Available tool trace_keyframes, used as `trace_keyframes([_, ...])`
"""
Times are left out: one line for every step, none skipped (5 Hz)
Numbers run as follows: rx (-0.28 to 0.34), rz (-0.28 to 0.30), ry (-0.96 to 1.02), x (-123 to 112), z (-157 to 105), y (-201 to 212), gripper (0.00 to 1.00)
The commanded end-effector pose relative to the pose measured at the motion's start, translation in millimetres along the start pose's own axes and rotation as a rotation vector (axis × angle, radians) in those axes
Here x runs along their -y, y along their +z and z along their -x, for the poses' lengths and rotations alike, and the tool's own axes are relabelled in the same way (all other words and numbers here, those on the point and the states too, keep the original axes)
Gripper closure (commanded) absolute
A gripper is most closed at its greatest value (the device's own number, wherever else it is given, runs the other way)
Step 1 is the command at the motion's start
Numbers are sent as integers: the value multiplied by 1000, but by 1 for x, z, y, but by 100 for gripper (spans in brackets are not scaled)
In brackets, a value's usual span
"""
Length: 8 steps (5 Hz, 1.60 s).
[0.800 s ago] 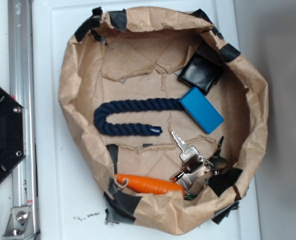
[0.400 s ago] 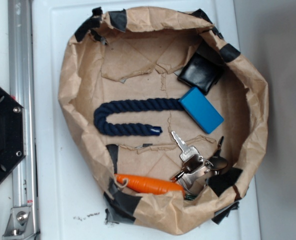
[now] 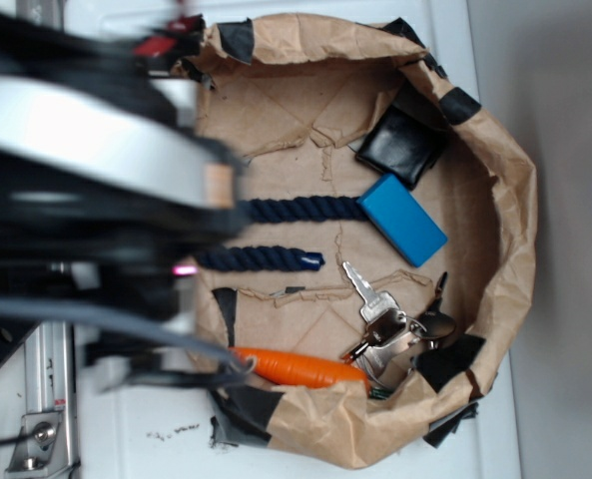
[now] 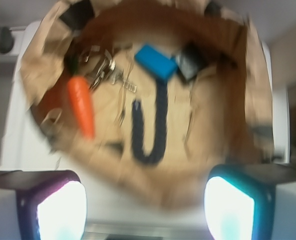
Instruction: Grab the blue block.
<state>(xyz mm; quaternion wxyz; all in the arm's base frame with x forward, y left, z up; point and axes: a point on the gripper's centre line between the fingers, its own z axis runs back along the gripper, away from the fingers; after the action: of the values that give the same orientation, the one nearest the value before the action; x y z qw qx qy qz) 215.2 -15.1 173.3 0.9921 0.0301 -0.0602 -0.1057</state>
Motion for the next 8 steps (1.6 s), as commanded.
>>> trace_keyframes([20,-7,-321,-4,-75,-70,0])
trace_keyframes([9,-27,-344,-15,-90,-86,0])
trace_keyframes([-47,-59,-398,-8,-94,-112,0])
trace_keyframes([-138,-149,-475,0,-90,-142,0])
trace_keyframes([-202,-163,-460,-10,-90,-159,0])
trace_keyframes([-212,-110,-443,-5,-89,-165,100])
trace_keyframes([-126,-110,-424,-4,-79,-141,100])
trace_keyframes([-13,-45,-381,-7,-64,-107,100])
